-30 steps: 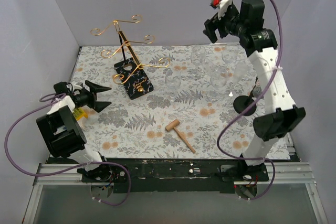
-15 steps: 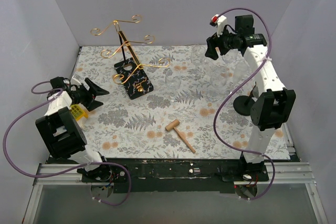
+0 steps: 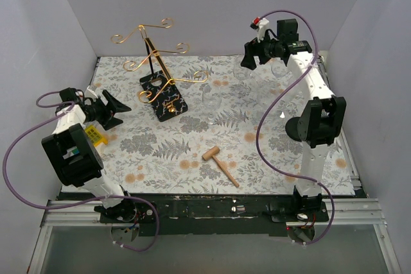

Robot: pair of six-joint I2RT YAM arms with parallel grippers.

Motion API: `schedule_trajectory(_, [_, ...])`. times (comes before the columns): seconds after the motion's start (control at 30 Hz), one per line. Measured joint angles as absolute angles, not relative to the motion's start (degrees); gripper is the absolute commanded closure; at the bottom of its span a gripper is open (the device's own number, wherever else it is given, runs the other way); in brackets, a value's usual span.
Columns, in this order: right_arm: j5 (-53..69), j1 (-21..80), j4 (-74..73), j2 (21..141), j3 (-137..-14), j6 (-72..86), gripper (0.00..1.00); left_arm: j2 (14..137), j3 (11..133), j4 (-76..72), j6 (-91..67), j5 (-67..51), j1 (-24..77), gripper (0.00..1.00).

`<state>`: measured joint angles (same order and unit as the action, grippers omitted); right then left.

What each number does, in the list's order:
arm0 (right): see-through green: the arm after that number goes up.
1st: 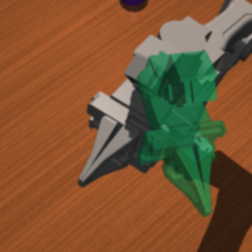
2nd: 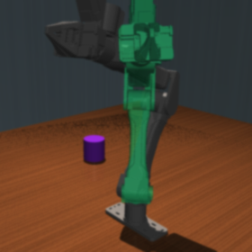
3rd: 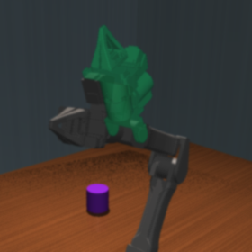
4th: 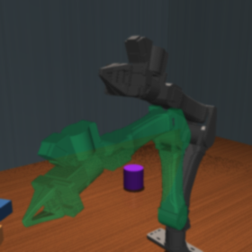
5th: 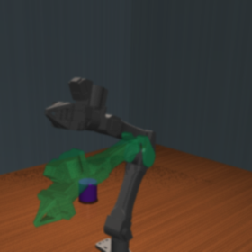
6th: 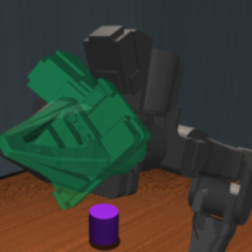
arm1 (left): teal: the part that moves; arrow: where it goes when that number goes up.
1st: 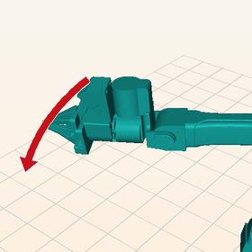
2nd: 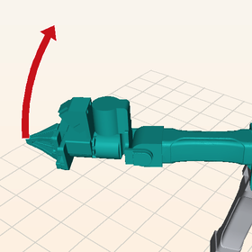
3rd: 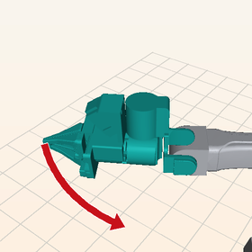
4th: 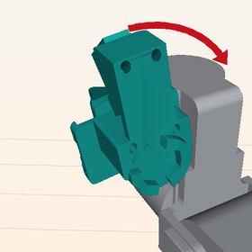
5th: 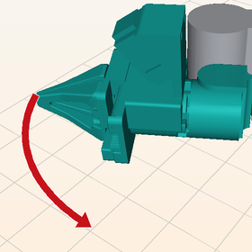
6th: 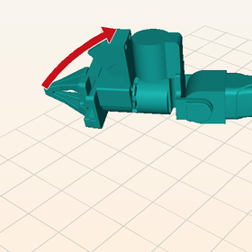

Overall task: Take the wine glass off the wine glass rack
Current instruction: Move the wine glass to the center of the board.

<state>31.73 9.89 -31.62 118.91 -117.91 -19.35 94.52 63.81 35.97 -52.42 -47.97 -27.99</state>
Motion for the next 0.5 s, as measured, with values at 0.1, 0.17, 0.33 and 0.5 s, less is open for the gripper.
schedule_trajectory(0.1, [31.64, 10.59, -31.62, 119.96, -117.93, -19.16, 0.08, 94.61, 63.86, 35.97, -52.40, -47.97, -27.99, 0.22])
schedule_trajectory(0.17, [31.31, 11.33, -31.51, 120.14, -118.02, -19.16, 0.07, 94.78, 63.94, 35.97, -52.47, -47.99, -27.94, 0.22])
schedule_trajectory(0.33, [30.28, 13.02, -31.16, 120.75, -118.96, -18.81, 0.07, 95.20, 64.25, 35.75, -52.90, -48.01, -27.90, 0.22])
schedule_trajectory(0.5, [27.97, 14.35, -31.14, 122.19, -119.74, -19.42, 0.08, 95.20, 64.27, 35.55, -53.47, -48.05, -27.90, 0.22])
